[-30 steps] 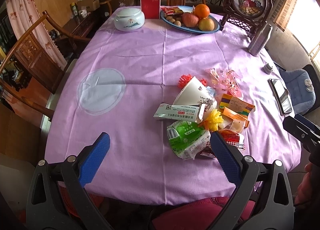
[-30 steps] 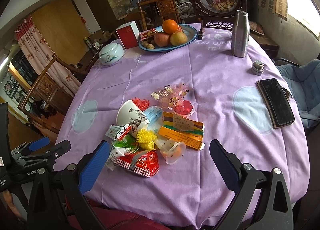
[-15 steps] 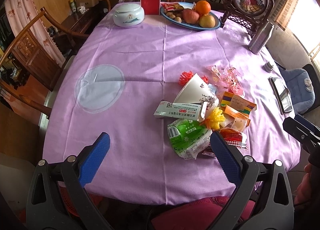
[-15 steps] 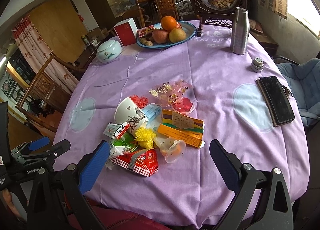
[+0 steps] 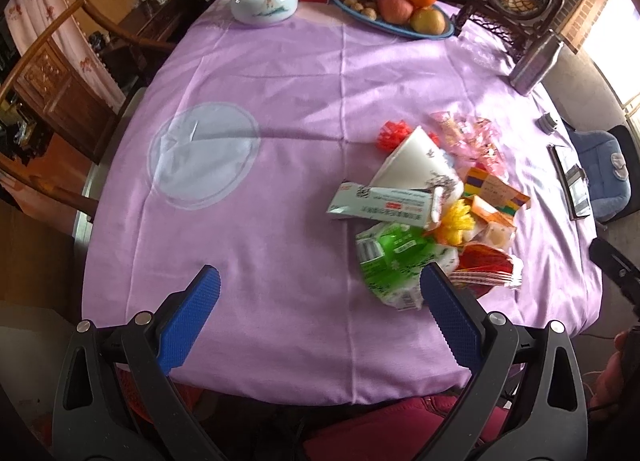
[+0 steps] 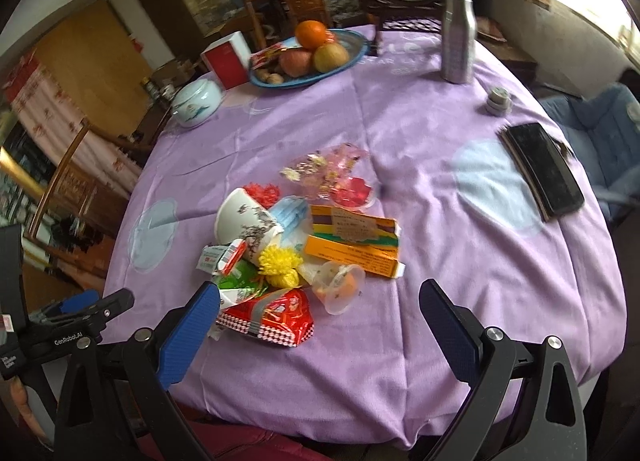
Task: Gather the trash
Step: 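Grasp the white medicine box with the left tool while the right tool grasps the red snack bag, then carry the medicine box and snack bag over the red wastebasket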
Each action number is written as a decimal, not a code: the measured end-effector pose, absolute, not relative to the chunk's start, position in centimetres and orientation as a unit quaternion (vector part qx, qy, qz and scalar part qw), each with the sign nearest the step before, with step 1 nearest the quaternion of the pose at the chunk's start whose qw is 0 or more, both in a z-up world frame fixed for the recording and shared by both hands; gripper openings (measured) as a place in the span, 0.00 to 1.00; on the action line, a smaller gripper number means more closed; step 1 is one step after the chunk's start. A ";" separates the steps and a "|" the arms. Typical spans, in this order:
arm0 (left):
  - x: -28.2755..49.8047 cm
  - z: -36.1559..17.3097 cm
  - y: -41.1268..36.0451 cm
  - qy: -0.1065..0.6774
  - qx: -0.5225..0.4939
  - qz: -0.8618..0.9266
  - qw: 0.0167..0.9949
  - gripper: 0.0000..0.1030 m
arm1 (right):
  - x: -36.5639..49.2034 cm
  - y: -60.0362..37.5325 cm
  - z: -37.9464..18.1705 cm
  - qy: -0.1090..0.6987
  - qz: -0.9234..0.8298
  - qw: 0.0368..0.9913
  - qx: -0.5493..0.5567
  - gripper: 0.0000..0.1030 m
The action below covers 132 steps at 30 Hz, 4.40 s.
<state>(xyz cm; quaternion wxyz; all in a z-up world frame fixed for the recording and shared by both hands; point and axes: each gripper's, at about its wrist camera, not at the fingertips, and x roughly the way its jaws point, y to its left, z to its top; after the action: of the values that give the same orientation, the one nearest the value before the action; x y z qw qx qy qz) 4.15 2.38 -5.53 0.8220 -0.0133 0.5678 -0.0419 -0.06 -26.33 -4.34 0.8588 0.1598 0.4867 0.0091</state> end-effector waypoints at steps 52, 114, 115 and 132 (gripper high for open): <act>13.6 -14.3 -5.3 0.622 0.059 -0.033 0.780 0.94 | 0.6 -31.9 -7.0 0.496 0.001 0.845 0.198 0.95; 5.6 -6.5 11.4 0.525 -0.099 0.126 0.836 0.44 | 5.9 -21.4 -4.4 0.442 0.286 0.846 0.079 0.13; 5.1 -6.3 11.8 0.523 -0.104 0.134 0.835 0.44 | 6.3 -20.9 -4.3 0.441 0.296 0.843 0.077 0.13; -13.0 -9.9 28.0 0.518 -0.252 0.345 0.741 0.46 | 5.9 -1.8 -2.3 0.457 0.488 0.744 -0.012 0.13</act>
<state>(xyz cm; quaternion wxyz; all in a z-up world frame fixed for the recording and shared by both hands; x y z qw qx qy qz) -12.96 28.01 -9.89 0.7410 -0.2521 0.5182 0.3448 5.85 -1.78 -2.26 0.7439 -0.0125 0.4567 0.4877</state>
